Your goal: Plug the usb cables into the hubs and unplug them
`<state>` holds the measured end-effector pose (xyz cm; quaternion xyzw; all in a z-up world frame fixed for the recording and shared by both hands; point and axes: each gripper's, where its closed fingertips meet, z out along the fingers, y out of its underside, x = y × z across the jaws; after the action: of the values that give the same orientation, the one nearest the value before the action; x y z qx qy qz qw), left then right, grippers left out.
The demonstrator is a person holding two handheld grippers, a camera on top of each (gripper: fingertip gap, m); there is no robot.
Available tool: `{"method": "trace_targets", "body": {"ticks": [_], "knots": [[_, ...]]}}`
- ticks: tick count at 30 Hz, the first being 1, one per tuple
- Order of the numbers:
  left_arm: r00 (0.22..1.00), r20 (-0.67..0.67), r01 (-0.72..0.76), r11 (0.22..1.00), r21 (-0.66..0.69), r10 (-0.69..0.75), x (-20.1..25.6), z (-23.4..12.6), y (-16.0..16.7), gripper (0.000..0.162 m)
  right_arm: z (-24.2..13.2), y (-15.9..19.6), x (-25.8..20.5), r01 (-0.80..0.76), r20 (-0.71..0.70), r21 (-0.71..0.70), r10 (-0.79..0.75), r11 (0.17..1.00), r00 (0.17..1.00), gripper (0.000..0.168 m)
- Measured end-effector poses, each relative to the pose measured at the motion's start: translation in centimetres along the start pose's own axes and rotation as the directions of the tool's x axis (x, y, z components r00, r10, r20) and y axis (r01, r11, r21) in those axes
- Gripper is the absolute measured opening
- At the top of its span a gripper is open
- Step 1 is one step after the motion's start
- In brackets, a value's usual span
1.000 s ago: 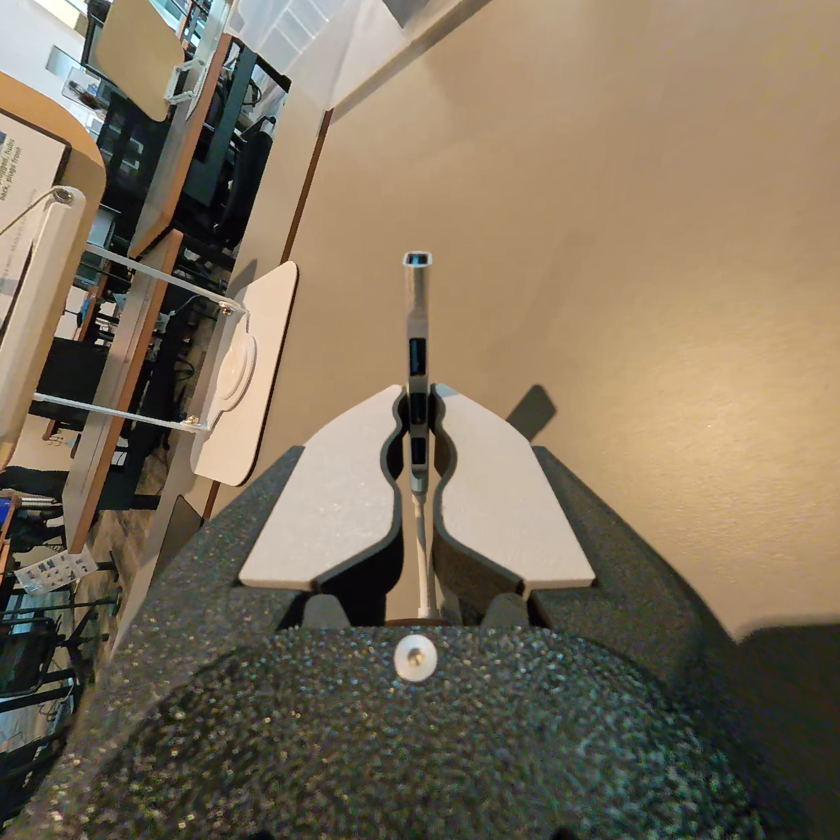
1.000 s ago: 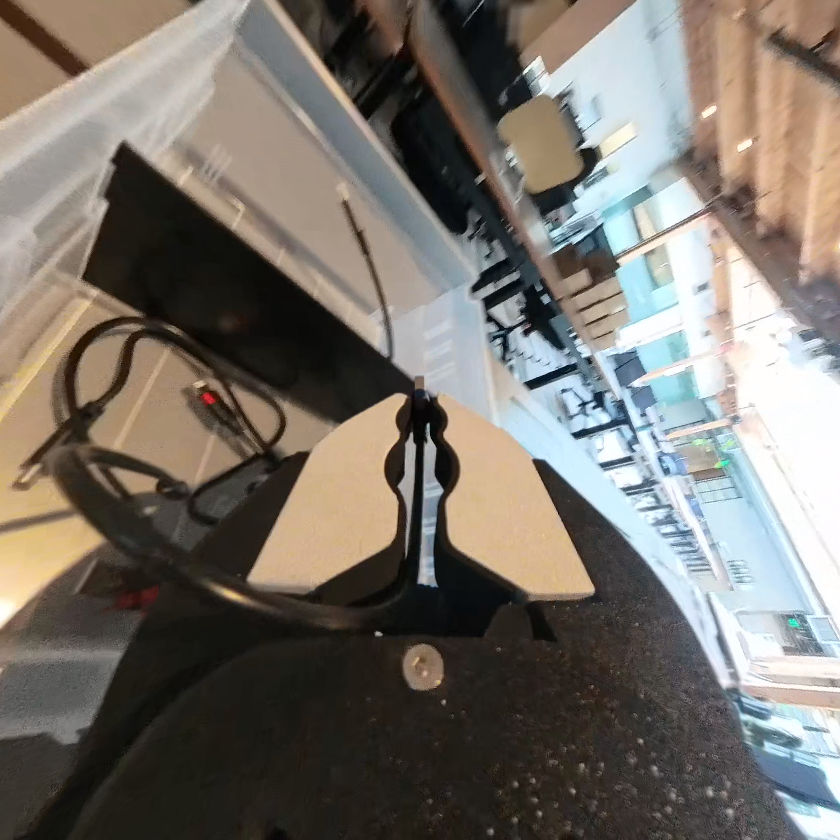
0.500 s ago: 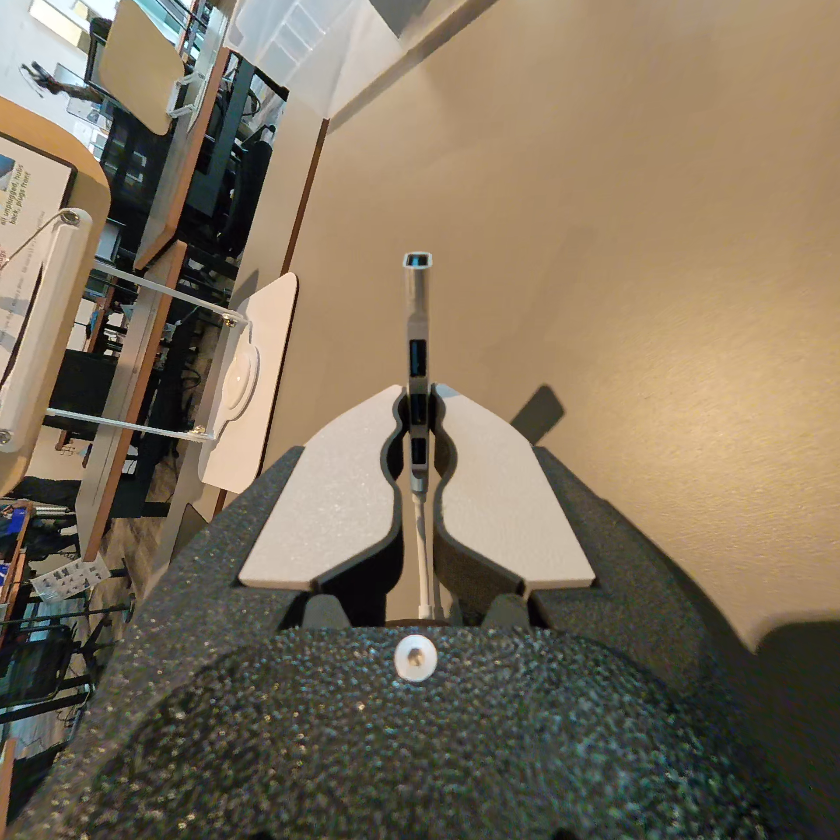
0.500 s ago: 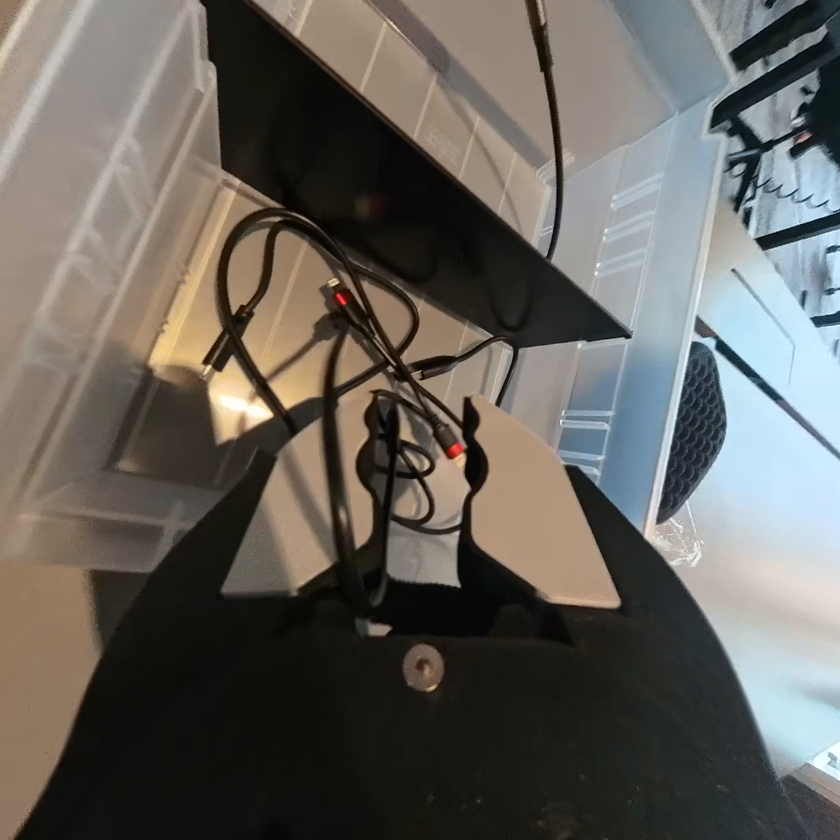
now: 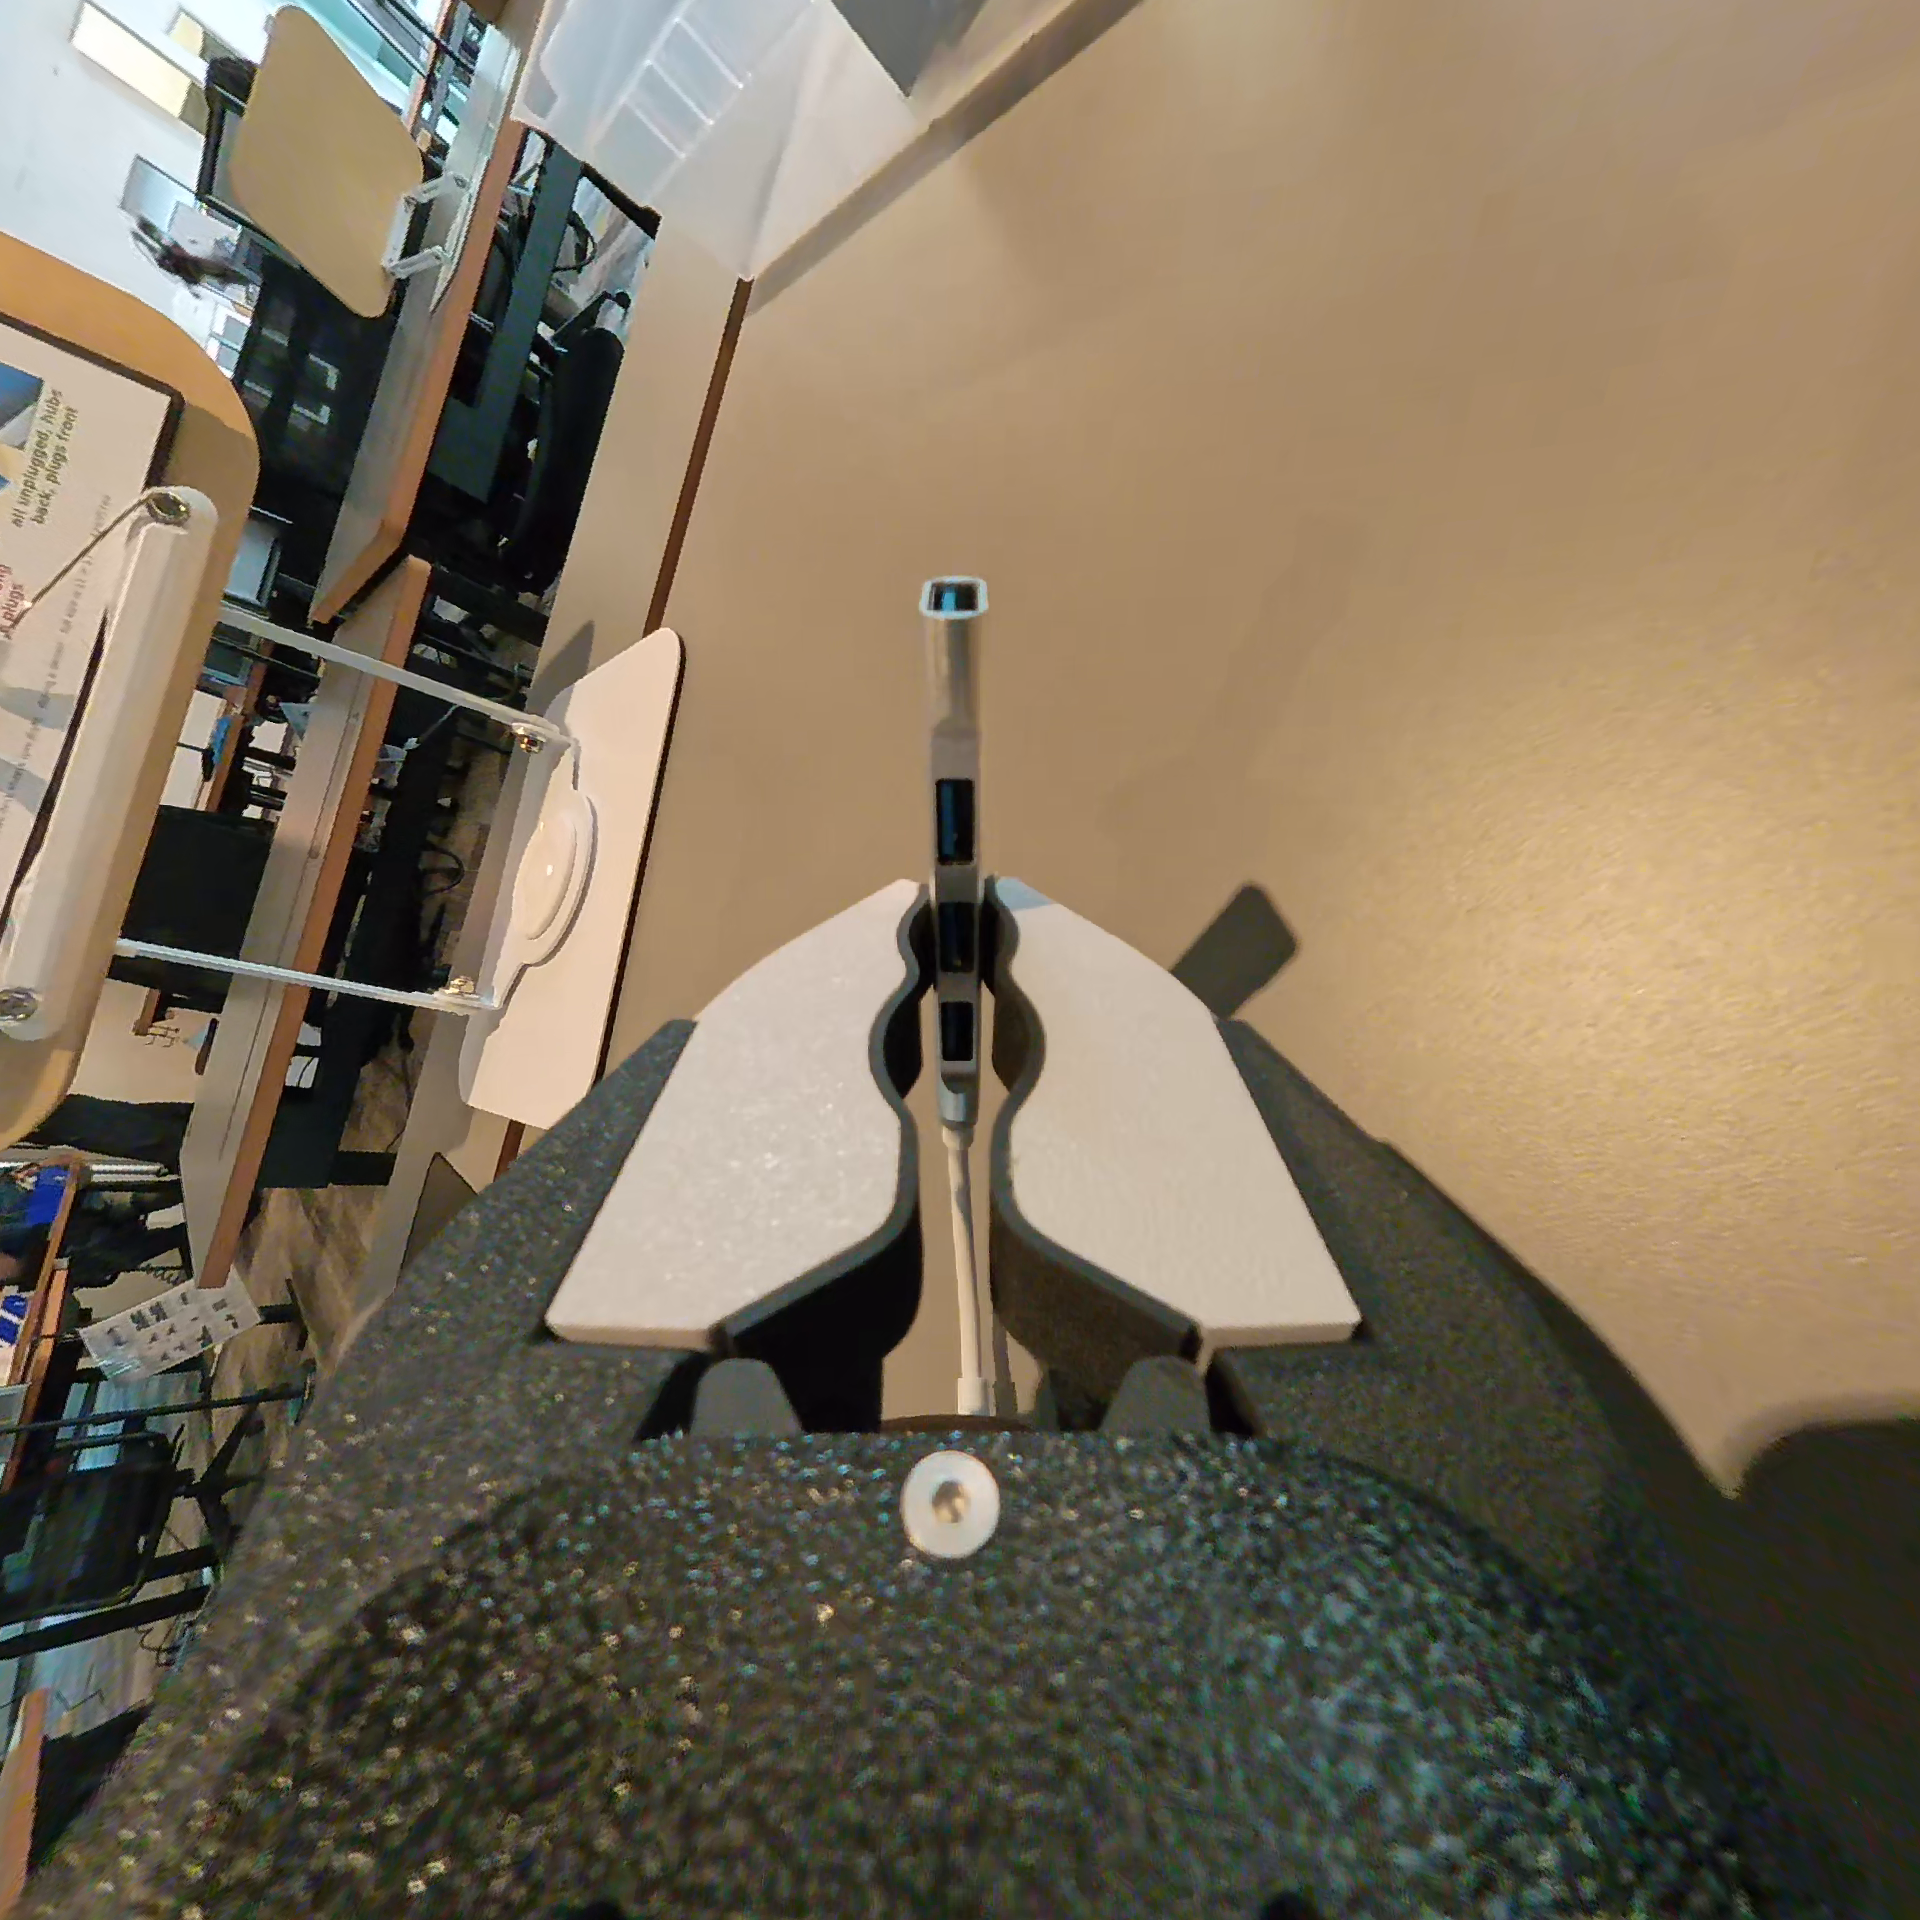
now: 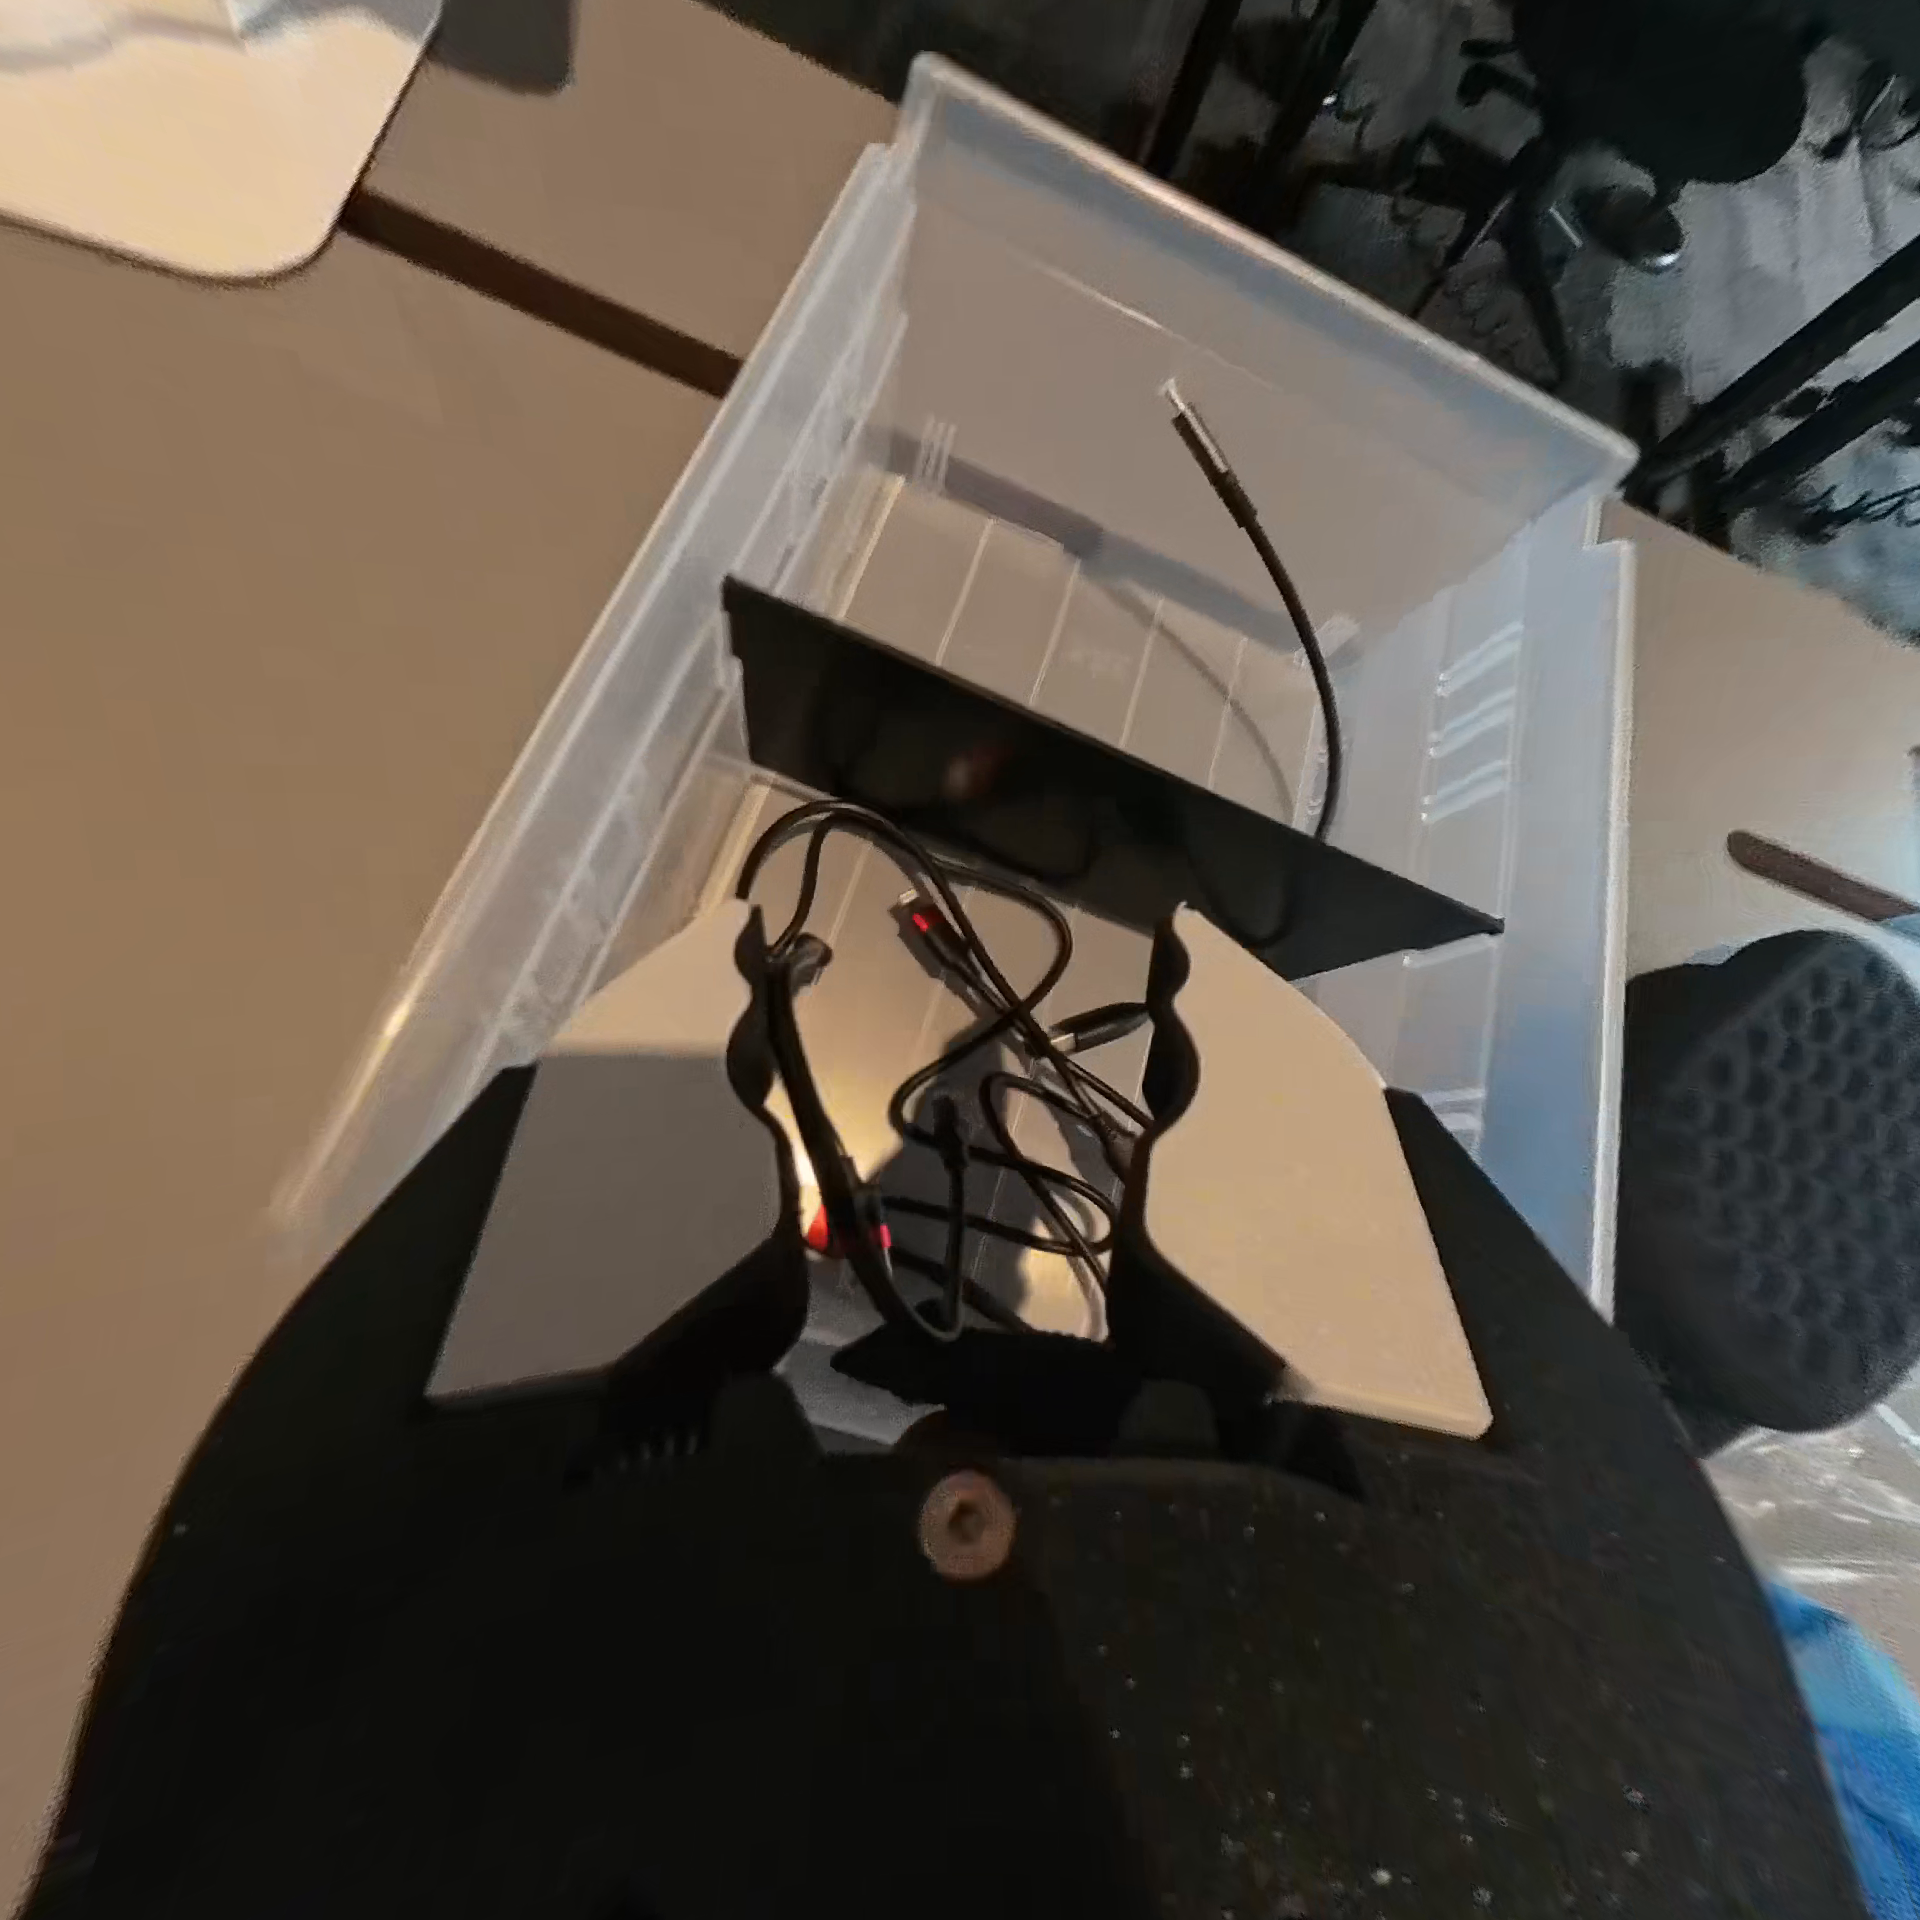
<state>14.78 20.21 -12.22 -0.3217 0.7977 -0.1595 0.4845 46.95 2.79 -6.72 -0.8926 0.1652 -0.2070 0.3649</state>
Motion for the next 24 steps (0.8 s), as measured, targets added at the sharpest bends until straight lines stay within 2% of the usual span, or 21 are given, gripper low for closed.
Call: {"method": "trace_targets", "body": {"ticks": [2,4,8,11,13,17,21,24], "knots": [[1.0,0.001,-0.003,1.0,0.001,0.003,0.0,0.0,-0.1,0.008,0.2,0.0,1.8,-0.073,-0.032,0.021,0.073,0.997,0.997,0.07],[1.0,0.001,-0.004,1.0,0.0,0.004,0.0,0.0,-0.1,0.008,0.4,0.7,4.6,-0.094,-0.154,0.018,0.096,0.995,0.983,0.07],[1.0,0.001,-0.001,1.0,-0.002,0.001,-0.1,0.0,0.0,0.008,-0.1,2.4,8.9,-0.068,-0.397,-0.023,0.054,0.997,0.916,0.069],[1.0,-0.005,-0.002,1.0,-0.002,0.002,0.1,0.1,0.0,0.008,-1.2,2.3,10.8,-0.037,-0.505,-0.001,0.031,0.999,0.863,0.065],[1.0,-0.006,-0.006,1.0,-0.004,0.006,0.1,0.1,0.0,0.008,-1.7,2.0,11.0,-0.037,-0.511,0.031,0.047,0.999,0.858,0.065],[1.0,-0.002,0.005,1.0,-0.002,-0.005,-0.1,0.0,0.1,0.008,-2.2,1.1,8.8,-0.029,-0.415,0.138,0.084,0.99,0.906,0.064],[0.998,0.001,0.065,0.998,0.024,-0.065,-0.7,-0.3,0.2,0.007,-3.5,-0.4,4.7,0.105,-0.339,0.275,-0.006,0.956,0.941,0.058],[0.989,0.005,0.147,0.987,0.067,-0.147,-1.7,-0.9,-0.2,0.007,-5.1,-2.1,1.6,0.197,-0.307,0.392,-0.074,0.898,0.949,0.056]]}}
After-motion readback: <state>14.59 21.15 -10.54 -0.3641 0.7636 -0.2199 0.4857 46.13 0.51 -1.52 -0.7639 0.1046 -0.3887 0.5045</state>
